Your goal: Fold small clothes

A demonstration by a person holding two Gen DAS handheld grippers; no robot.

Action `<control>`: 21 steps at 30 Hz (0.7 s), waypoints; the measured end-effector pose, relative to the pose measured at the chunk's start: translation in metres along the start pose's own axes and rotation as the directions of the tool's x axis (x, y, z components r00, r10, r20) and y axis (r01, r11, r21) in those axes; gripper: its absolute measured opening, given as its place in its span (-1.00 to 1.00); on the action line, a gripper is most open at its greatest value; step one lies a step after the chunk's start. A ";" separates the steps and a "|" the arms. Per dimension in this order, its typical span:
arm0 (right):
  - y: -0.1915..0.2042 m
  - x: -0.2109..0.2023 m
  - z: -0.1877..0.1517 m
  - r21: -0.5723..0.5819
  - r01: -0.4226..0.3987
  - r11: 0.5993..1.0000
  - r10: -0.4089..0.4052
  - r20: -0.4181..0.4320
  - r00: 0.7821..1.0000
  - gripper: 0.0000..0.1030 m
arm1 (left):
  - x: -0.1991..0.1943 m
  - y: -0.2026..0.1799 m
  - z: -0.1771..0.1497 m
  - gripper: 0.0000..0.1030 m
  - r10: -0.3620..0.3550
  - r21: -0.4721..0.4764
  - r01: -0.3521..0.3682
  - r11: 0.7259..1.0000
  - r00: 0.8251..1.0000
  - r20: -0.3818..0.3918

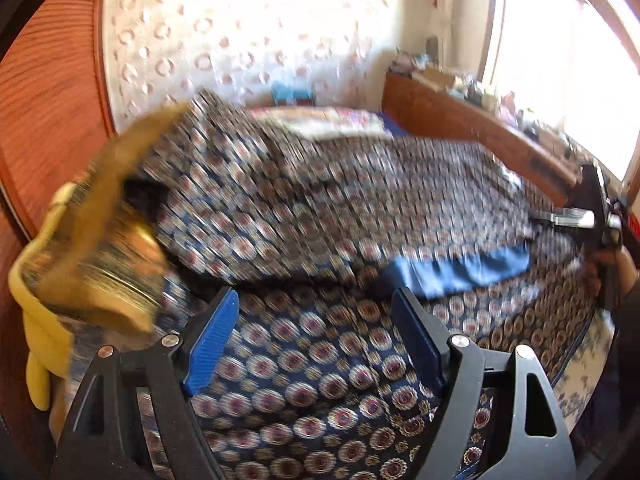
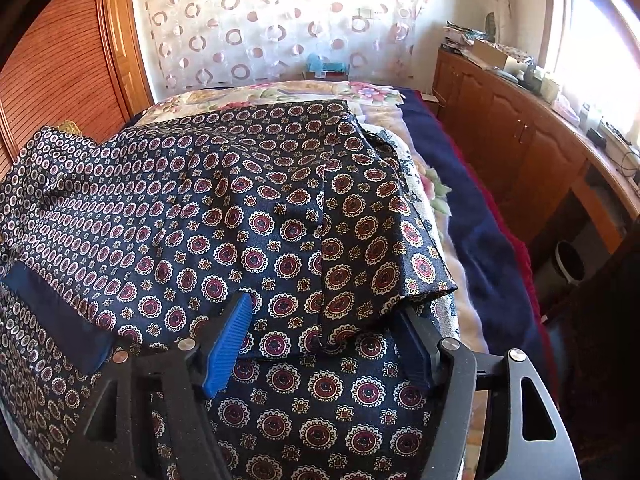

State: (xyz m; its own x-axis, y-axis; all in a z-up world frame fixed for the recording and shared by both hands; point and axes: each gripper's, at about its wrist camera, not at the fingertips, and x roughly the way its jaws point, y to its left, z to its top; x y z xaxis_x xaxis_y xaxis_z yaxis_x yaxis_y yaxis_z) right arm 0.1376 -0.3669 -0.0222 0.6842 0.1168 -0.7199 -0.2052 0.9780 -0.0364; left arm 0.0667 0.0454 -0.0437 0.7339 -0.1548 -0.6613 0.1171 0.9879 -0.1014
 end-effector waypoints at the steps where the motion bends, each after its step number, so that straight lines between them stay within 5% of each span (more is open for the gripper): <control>1: 0.000 0.000 0.000 0.000 0.000 1.000 0.000 0.000 1.000 0.38 | -0.006 0.005 0.004 0.53 0.011 -0.007 -0.011 1.000 1.000 0.020; 11: 0.000 0.000 0.000 -0.001 0.000 1.000 0.000 0.002 1.000 0.38 | -0.006 0.055 0.048 0.01 0.136 -0.023 -0.135 0.991 0.988 0.067; 21: 0.000 0.001 -0.001 -0.002 0.001 1.000 -0.001 0.003 1.000 0.39 | 0.020 0.058 0.064 -0.01 0.220 0.023 -0.222 0.975 0.973 0.072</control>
State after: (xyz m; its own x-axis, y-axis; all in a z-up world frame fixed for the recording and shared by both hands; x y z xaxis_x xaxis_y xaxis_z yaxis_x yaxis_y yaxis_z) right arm 0.1375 -0.3667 -0.0232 0.6864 0.1161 -0.7179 -0.2061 0.9778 -0.0389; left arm 0.1315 0.0991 -0.0152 0.7882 0.0668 -0.6118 -0.0337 0.9973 0.0655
